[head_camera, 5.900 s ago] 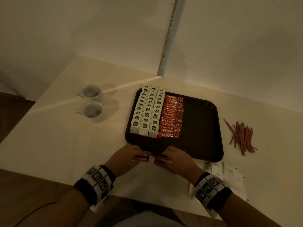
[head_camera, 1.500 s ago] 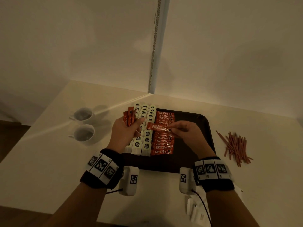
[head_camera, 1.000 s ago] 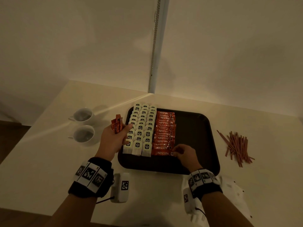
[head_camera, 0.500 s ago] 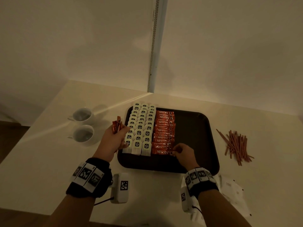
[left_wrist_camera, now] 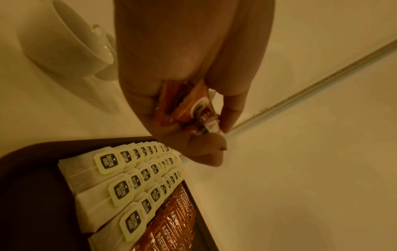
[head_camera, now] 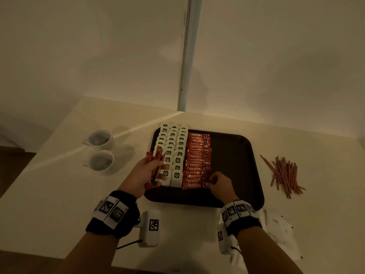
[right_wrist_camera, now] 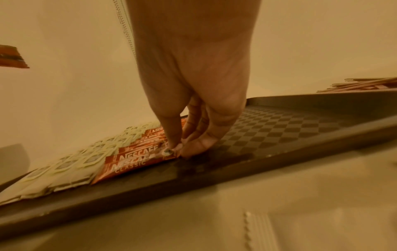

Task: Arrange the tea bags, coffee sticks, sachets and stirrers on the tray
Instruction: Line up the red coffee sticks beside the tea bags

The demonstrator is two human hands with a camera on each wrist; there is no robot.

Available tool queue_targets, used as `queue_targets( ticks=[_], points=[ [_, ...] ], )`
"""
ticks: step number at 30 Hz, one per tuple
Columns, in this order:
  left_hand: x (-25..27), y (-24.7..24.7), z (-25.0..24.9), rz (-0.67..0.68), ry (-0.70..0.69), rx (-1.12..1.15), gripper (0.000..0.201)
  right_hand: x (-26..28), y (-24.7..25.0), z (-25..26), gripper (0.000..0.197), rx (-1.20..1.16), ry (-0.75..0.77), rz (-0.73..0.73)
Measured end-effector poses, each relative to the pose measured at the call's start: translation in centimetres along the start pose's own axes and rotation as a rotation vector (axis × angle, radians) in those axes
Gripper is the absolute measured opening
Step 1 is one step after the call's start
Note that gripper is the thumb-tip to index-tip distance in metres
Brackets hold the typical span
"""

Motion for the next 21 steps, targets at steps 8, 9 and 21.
queue_targets(
  ticks=[8,9,21],
  points=[
    [-0.5,-1.2,-1.4,-0.029,-0.213,-0.400,0.028,4.1,-0.3,10.3,0.025,-0.469,0.327,0.270],
    [-0.5,-1.4,-1.8,-0.033,-0.239,-0.420,0.024,4.6,-0.5,11.4,0.022,-0.486,0.378,0.303],
    [-0.3,-0.4,-2.6,-0.192,-0.308,-0.203,0.017,4.9,-0.2,11.8,0.025,-0.816,0.284,0.330]
  ],
)
Point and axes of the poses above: each hand's wrist, its own x-axis away from the middle knuckle, its own y-axis out of the back of the hand, z = x × y, the point moved 4 cm from there along -x, towards the middle knuckle, and after that the axes turned 10 degrees about -x, right-handed, at the moved point
